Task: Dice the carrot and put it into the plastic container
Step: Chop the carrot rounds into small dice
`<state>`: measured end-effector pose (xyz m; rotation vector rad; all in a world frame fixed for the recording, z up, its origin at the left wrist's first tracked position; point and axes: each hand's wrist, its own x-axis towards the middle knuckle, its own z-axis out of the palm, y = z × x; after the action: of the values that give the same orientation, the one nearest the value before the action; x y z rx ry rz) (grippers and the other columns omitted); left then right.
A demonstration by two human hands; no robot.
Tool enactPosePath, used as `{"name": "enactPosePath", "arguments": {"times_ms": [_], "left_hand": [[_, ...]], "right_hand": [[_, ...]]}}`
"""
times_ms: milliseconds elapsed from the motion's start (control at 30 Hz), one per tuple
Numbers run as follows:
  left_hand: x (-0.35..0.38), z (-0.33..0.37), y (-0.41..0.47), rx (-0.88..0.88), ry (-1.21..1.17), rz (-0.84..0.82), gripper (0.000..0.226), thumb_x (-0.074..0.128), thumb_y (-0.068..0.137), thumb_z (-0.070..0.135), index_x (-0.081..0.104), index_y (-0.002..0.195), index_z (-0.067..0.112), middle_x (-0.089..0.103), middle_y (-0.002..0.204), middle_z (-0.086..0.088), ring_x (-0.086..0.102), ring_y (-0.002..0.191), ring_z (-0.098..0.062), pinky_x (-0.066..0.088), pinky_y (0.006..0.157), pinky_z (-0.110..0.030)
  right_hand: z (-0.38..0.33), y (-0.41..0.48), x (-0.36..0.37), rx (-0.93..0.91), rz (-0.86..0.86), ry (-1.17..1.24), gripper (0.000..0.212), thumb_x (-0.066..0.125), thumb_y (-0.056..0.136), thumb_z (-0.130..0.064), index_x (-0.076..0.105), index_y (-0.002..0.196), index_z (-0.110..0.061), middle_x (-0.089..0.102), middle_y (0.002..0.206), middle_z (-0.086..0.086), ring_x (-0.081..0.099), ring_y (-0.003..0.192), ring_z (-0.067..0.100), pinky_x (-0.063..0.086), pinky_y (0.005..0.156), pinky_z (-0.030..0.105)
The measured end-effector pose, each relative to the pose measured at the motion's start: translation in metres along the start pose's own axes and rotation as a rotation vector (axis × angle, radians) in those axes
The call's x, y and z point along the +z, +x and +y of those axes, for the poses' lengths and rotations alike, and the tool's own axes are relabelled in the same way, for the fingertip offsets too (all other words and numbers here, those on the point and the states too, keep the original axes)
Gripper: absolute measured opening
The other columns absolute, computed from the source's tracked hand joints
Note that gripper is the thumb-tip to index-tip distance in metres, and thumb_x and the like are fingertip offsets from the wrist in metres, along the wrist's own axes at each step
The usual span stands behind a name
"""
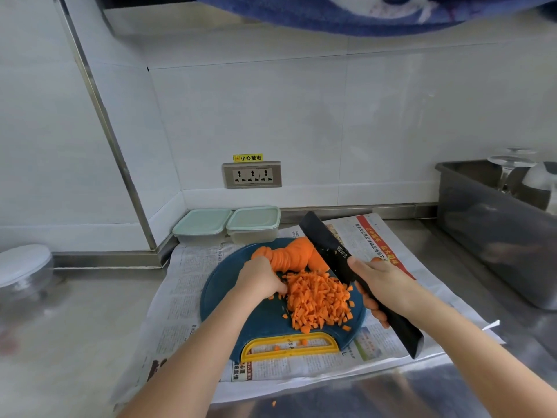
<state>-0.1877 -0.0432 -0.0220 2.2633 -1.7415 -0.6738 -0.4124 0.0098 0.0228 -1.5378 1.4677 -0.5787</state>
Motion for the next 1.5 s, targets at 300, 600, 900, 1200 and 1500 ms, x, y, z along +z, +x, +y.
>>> {"name": "enactPosePath", "arguments": {"times_ms": [300,600,900,1200,1500], "left_hand": [[-0.005,0.021,0.006,-0.024,0.176,-0.050,0.058,0.068,0.079,0.026,0.049,0.128,0.001,0.066,0.107,-0.009,0.063,0.090,-0.018,0.050,0.094,-0.031],[-0.020,0.012,-0.008,-0.023,-0.352,-0.029,0.021,0.064,0.078,0.003,0.067,0.097,-0.005,0.067,0.076,-0.016,0.061,0.063,-0.021,0.057,0.072,-0.031],[0.003,0.051,-0.042,0.300,-0.154,0.018,0.016,0.068,0.083,0.018,0.073,0.097,0.012,0.072,0.088,-0.008,0.064,0.064,-0.014,0.057,0.071,-0.031],[0.018,0.048,-0.039,0.302,-0.076,0.081,0.016,0.067,0.084,0.021,0.074,0.096,0.012,0.071,0.089,-0.006,0.062,0.070,-0.014,0.052,0.068,-0.028],[-0.037,0.024,-0.046,0.288,-0.397,0.173,0.004,0.069,0.084,0.013,0.069,0.082,0.016,0.070,0.071,-0.005,0.062,0.057,-0.010,0.051,0.052,-0.016]], "right_hand": [[0.006,-0.002,-0.003,-0.002,0.006,-0.010,0.048,0.039,0.100,-0.045,0.049,0.071,-0.008,0.048,0.048,0.003,0.043,0.036,0.016,0.039,0.039,0.024],[0.004,-0.007,-0.009,0.001,0.039,0.013,0.048,0.038,0.100,-0.045,0.048,0.070,-0.009,0.047,0.045,0.001,0.041,0.036,0.016,0.039,0.038,0.021],[0.006,-0.009,-0.011,0.002,0.026,0.024,0.048,0.038,0.100,-0.045,0.048,0.070,-0.009,0.047,0.047,0.002,0.042,0.037,0.016,0.039,0.038,0.022],[0.008,-0.013,-0.011,-0.001,0.035,0.034,0.047,0.039,0.100,-0.045,0.047,0.071,-0.009,0.047,0.048,0.003,0.042,0.038,0.017,0.039,0.038,0.022],[0.009,-0.012,-0.006,-0.011,0.030,0.015,0.047,0.040,0.100,-0.045,0.049,0.073,-0.008,0.048,0.048,0.003,0.043,0.038,0.018,0.039,0.038,0.023]]}}
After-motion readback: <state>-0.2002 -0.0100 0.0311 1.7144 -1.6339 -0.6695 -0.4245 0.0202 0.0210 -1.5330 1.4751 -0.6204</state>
